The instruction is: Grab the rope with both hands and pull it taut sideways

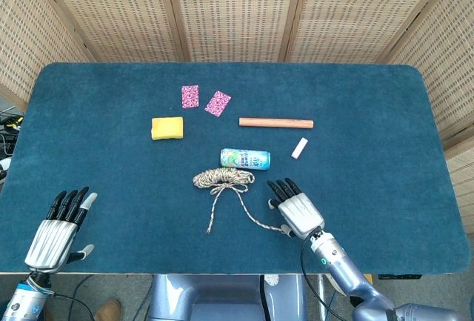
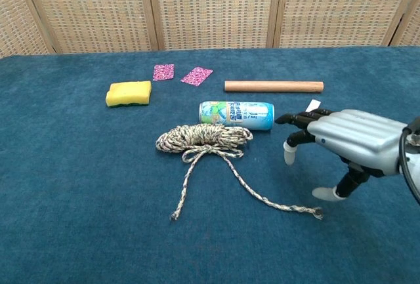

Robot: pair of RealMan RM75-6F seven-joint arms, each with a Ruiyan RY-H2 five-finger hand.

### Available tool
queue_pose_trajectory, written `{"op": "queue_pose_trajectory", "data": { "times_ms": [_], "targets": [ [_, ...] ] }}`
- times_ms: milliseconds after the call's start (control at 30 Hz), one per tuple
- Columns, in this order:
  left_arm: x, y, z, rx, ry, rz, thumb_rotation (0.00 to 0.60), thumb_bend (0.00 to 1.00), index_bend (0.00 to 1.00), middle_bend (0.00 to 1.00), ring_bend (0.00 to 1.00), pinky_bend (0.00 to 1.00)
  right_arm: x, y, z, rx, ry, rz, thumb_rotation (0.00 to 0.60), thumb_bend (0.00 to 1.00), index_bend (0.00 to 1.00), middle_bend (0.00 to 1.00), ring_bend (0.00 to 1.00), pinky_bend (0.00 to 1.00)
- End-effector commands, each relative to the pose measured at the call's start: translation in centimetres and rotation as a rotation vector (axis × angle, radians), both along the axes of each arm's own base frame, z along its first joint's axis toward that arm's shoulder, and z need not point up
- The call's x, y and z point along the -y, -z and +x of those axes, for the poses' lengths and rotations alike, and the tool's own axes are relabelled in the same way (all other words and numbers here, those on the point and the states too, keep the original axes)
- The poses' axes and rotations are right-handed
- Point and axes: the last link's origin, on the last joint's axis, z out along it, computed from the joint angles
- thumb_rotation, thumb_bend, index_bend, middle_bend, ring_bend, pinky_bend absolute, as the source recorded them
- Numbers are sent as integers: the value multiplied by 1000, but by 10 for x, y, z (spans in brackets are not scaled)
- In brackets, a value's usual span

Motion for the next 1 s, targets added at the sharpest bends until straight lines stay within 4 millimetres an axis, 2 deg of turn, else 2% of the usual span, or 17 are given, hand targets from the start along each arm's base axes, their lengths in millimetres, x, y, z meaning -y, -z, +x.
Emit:
{"op": "queue_pose_trajectory", "data": {
  "times_ms": [33,200,467,1000],
  "targets": [
    [0,0,0,-1,0,-1,600,0,0,0,0,0,5,0,5,26,22,-12,600,258,379,0,0,0],
    [0,0,0,-1,0,-2,600,0,0,0,0,0,4,5,8,41,86,40,600,266,401,0,0,0],
    [-1,0,0,0,-3,-3,600,0,0,0,0,0,-12,21,11,83,225,100,600,277,417,0,0,0],
    [-1,2,0,-9,-6,-4,600,0,0,0,0,0,-18,36,-1,76,267,71,600,291,450,0,0,0]
  ]
}}
